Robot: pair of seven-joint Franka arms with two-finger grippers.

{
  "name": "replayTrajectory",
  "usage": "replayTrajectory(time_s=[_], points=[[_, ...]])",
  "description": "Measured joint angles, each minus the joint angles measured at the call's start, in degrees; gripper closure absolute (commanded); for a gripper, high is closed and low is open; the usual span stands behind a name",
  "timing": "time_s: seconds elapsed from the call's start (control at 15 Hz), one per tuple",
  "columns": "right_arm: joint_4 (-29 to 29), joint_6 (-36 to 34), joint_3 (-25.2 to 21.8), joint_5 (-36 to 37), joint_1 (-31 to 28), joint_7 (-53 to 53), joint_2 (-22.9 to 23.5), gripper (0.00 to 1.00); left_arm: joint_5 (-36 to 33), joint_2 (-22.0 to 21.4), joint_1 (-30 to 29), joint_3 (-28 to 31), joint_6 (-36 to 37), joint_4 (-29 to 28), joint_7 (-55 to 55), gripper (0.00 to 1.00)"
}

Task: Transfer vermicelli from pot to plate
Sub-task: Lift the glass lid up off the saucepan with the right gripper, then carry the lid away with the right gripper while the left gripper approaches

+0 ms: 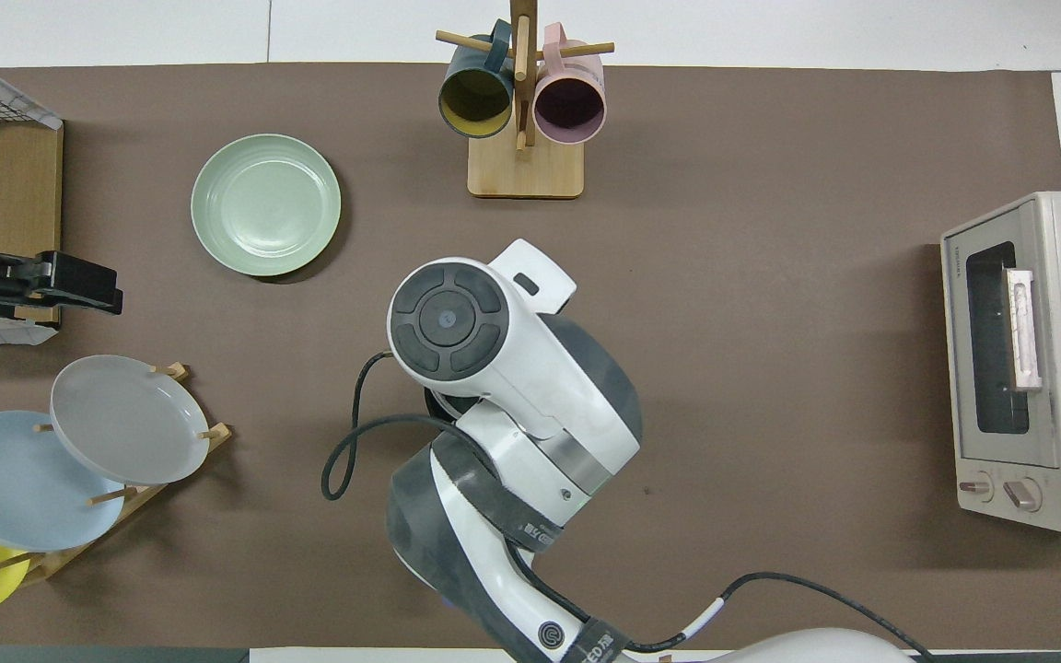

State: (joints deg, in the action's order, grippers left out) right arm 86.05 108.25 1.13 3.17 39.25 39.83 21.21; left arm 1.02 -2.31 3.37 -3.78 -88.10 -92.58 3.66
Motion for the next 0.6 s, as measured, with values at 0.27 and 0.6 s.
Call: replayTrajectory(time_s=[0.27, 0.6], points=[[-2.15, -3.67, -0.18, -0.07, -5.52, -6.78, -1.68, 0.42, 0.00, 0.00, 0.00, 0.00, 0.00, 0.00, 0.00, 0.00], [-0.59, -6.37, -0.42, -0.40, -18.62, -21.59, -4.08, 0.41, 0.00, 0.00, 0.18, -0.51, -0.46, 0.00, 0.00, 0.00]])
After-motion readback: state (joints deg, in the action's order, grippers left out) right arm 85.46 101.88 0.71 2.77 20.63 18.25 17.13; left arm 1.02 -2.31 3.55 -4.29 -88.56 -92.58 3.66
